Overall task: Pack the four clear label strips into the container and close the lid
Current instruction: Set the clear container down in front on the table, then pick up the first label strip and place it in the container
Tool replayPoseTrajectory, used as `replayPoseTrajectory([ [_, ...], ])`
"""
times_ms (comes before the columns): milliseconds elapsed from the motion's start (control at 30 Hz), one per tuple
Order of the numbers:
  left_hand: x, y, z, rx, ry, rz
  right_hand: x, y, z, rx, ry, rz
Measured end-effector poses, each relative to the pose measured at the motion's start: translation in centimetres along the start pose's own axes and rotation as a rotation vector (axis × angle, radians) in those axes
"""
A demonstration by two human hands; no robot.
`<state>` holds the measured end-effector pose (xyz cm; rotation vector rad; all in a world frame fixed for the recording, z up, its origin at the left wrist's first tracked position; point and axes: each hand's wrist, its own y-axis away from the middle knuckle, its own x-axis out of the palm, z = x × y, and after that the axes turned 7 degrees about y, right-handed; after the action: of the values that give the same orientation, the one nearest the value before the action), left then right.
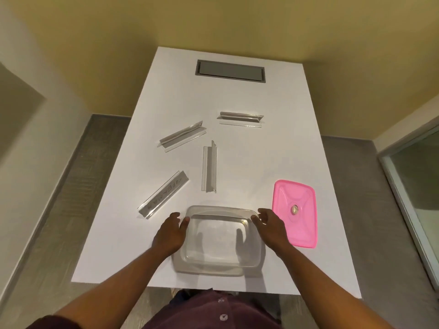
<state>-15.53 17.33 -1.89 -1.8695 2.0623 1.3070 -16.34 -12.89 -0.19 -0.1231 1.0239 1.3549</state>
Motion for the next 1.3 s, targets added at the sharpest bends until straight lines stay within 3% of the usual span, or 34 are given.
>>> replayPoseTrajectory([
  [167,-0.9,-0.9,-2.3,0.072,-0.036,-0.133,-1.5,-1.3,2.5,-0.089,0.024,0.031],
  [367,-1.3,-3.1,-6.0,0.175,-0.015,-0.197,-1.8,-4.2,6.8,-0.187,0.100,0.151],
  [533,-1.6,-6.2,-9.2,0.143,0.098,-0.185,-0.8,-6.7,10.6,-0.213,0.100,0.213],
  [733,-2.9,-11.8,-13.7,0.103,0.124,-0.046,2.8,-9.9,13.2,0.039,-0.125,0.305],
  [1033,-4.8,-21.8,-18.0,0.269,-0.143,0.132,6.1,-12.1,14.4,0.496,-0.593,0.387],
  [1300,-4.1,-26.3,-20.9,0.300,-0.197,0.336,8.2,-14.3,13.2,0.637,-0.872,0.305],
])
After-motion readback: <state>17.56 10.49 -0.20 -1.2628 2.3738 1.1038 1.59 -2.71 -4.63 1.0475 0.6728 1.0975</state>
